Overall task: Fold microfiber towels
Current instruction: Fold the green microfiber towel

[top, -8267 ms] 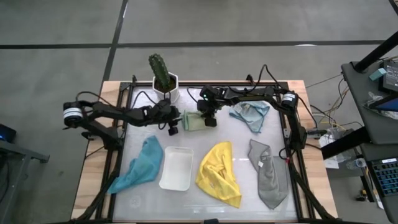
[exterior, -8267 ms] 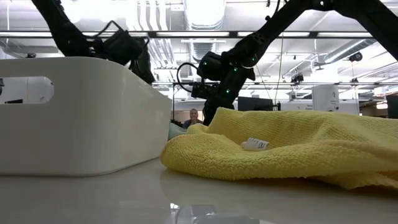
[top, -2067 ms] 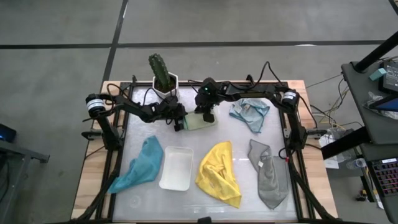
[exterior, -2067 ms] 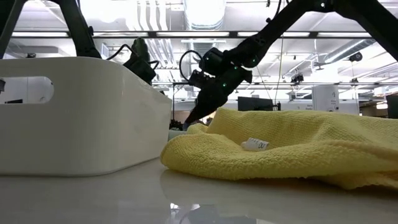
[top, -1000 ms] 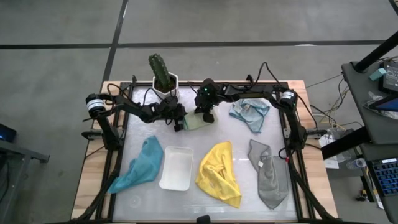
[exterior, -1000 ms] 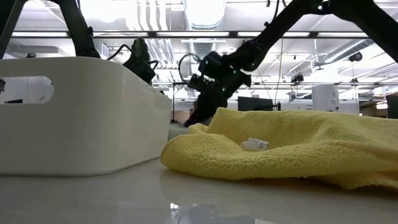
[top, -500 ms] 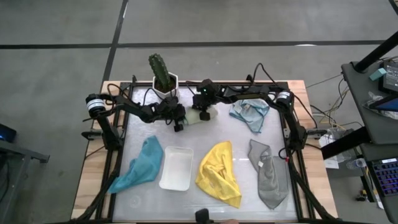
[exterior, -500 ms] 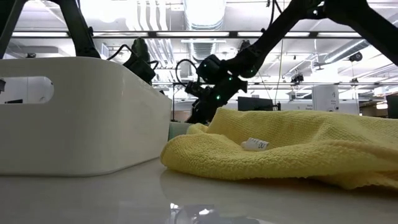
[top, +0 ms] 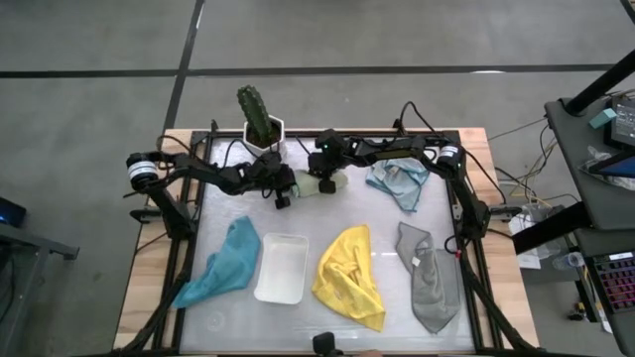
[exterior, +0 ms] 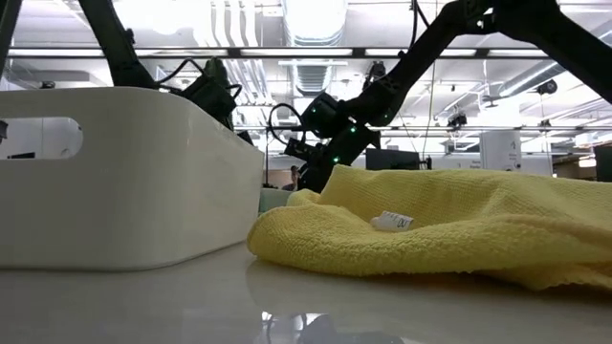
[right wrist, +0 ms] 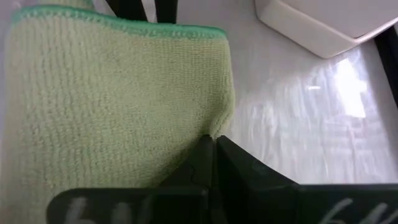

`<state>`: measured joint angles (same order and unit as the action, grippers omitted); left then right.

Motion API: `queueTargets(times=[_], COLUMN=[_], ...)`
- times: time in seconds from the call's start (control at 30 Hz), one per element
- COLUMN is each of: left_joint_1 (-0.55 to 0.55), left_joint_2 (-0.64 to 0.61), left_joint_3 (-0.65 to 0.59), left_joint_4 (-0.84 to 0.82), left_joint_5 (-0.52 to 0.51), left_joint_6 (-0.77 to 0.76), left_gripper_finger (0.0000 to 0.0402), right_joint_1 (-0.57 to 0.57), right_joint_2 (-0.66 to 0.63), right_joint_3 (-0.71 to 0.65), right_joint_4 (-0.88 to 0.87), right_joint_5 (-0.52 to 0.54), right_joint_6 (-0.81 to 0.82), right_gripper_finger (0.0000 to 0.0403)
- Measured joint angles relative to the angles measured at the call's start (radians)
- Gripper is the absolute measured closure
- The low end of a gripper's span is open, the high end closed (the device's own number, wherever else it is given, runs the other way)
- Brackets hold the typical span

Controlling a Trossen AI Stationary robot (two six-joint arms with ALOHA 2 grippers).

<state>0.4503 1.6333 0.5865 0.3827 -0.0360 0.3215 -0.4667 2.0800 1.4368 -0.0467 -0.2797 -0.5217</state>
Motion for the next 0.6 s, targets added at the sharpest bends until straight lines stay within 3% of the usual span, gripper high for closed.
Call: queueTargets(times=[0.3, 0.6], left_joint_1=[0.000, -0.019], left_joint_2=[-0.151, -0.289], left_joint_3=[-0.002, -0.008], left_joint_4=[-0.205, -0.211], left_joint_5=[-0.002, 0.056], left_joint_6=[0.002, 0.002], left_gripper_finger=[0.0278, 0.0270], right_joint_1=[0.000, 0.000], right_joint_2=[-0.002, -0.006], right_joint_3=[0.000, 0.018], right_joint_4=[0.000, -0.007], right_joint_5=[0.000, 0.001], right_joint_6=[-0.002, 0.031], right_gripper_finger=[0.0393, 0.0348])
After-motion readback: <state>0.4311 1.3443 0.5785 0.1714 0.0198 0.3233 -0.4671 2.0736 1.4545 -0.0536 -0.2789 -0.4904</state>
